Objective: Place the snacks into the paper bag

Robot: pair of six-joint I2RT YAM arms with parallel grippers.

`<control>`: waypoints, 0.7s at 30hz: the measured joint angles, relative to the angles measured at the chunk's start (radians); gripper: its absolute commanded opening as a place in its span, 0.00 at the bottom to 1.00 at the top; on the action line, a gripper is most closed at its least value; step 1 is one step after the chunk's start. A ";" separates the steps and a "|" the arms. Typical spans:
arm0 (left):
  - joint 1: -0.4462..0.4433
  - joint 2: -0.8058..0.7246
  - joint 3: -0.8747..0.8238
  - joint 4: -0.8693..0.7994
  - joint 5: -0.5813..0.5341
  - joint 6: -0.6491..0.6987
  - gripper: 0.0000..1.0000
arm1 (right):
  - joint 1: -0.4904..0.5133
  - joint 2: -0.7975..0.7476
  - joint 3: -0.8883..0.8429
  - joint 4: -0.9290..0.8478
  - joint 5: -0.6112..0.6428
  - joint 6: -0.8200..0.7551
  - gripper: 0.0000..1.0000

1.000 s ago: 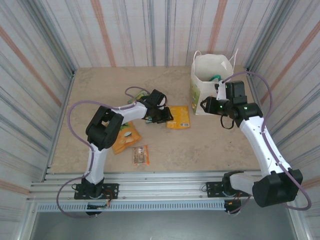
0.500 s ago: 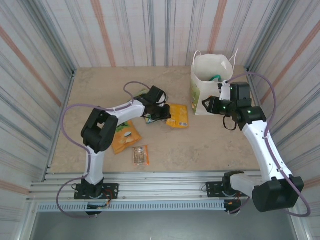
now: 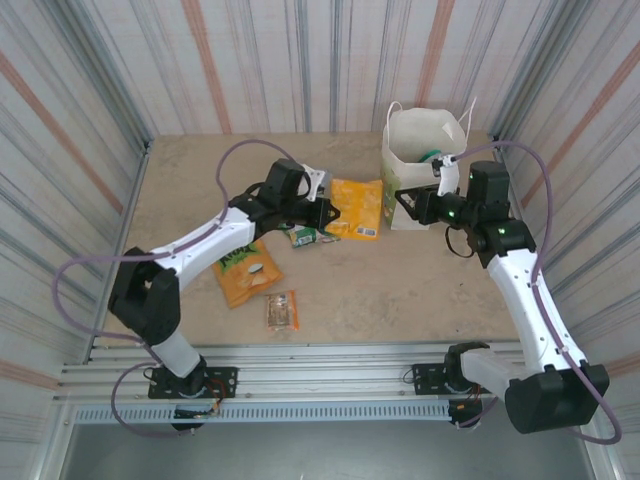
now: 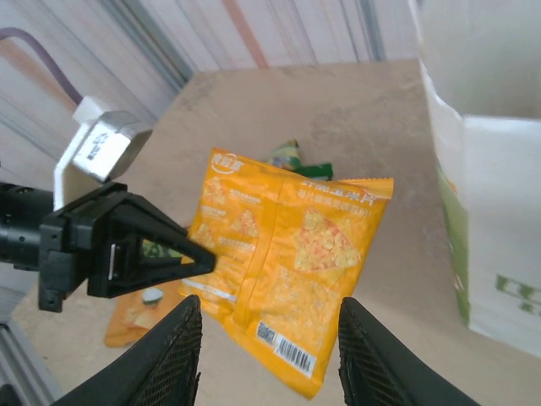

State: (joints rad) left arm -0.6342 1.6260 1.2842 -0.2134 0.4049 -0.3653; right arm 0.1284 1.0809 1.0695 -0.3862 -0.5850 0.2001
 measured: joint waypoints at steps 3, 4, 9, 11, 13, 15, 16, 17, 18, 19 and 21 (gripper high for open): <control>0.008 -0.072 -0.041 0.063 0.023 0.029 0.00 | -0.007 0.023 0.000 0.035 -0.066 0.002 0.47; 0.012 -0.093 -0.053 0.089 0.033 0.035 0.00 | -0.010 0.033 0.000 0.047 -0.088 0.005 0.48; 0.026 -0.154 -0.074 0.196 0.076 0.068 0.00 | -0.011 0.098 0.014 0.082 -0.196 0.044 0.48; 0.026 -0.158 -0.074 0.232 0.094 0.076 0.00 | -0.011 0.120 0.024 0.092 -0.235 0.061 0.48; 0.026 -0.158 -0.074 0.257 0.108 0.079 0.00 | -0.011 0.138 0.036 0.098 -0.276 0.079 0.48; 0.026 -0.158 -0.074 0.274 0.124 0.078 0.00 | -0.011 0.149 0.046 0.103 -0.306 0.089 0.46; 0.026 -0.158 -0.074 0.284 0.133 0.078 0.00 | -0.011 0.153 0.050 0.106 -0.317 0.095 0.44; 0.026 -0.157 -0.074 0.293 0.142 0.078 0.01 | -0.011 0.155 0.051 0.109 -0.327 0.101 0.41; 0.026 -0.156 -0.074 0.302 0.151 0.078 0.01 | -0.011 0.157 0.053 0.111 -0.334 0.109 0.36; 0.026 -0.154 -0.074 0.310 0.157 0.077 0.01 | -0.011 0.157 0.054 0.111 -0.337 0.113 0.28; 0.026 -0.151 -0.074 0.324 0.167 0.077 0.03 | -0.011 0.157 0.056 0.115 -0.336 0.121 0.13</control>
State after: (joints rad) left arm -0.6086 1.4754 1.2102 0.1108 0.5716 -0.2882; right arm 0.1173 1.2377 1.1259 -0.2714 -0.9211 0.3206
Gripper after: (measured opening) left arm 0.098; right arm 0.238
